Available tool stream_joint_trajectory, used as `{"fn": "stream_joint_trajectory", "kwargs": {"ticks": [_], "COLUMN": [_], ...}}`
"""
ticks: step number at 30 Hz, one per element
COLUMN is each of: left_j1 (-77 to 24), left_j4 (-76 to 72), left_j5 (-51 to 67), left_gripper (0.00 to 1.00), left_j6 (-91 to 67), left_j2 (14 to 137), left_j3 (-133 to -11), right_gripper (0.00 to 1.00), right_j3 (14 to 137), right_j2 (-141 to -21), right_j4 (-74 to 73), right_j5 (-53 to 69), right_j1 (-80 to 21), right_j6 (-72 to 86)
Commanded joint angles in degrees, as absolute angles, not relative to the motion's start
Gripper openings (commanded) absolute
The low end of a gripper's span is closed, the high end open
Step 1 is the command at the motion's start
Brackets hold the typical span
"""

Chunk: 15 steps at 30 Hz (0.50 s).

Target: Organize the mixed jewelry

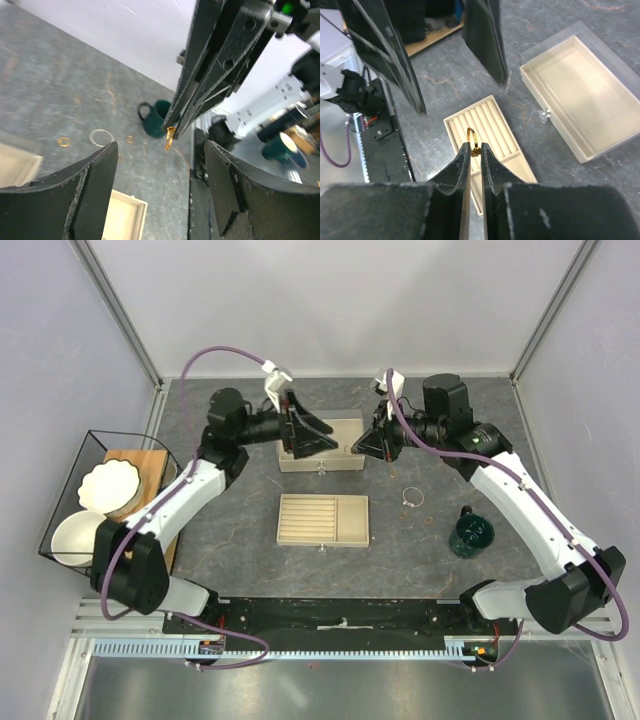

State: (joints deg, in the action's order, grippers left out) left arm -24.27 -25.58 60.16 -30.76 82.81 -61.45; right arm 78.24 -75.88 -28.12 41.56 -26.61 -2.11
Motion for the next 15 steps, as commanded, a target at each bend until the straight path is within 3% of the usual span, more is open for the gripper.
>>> {"fn": "stream_joint_trajectory", "kwargs": {"ticks": [1,9,15], "left_j1": [-16.5,2.3,6.4], "left_j4": [-23.2,-4.8,7.1], "left_j5": [52.3,48.5,45.0], "left_gripper": [0.78,0.76,0.76], "left_j6": [-30.1,-30.8,-24.1], "left_j2": [76.3,75.2,75.7], "left_j3": [-62.0,-67.7,-69.3], "right_gripper": [0.0,0.0,0.0], "right_j3": [83.5,87.4,90.9], "right_j2": [-78.1,-86.9,-95.3], "right_j4": [-33.4,-40.5,-43.4], "right_j5": [35.1,17.5,4.8], "right_j1": [-27.5,-38.3,-47.2], "right_j6": [-8.0,-19.9,-25.6]}}
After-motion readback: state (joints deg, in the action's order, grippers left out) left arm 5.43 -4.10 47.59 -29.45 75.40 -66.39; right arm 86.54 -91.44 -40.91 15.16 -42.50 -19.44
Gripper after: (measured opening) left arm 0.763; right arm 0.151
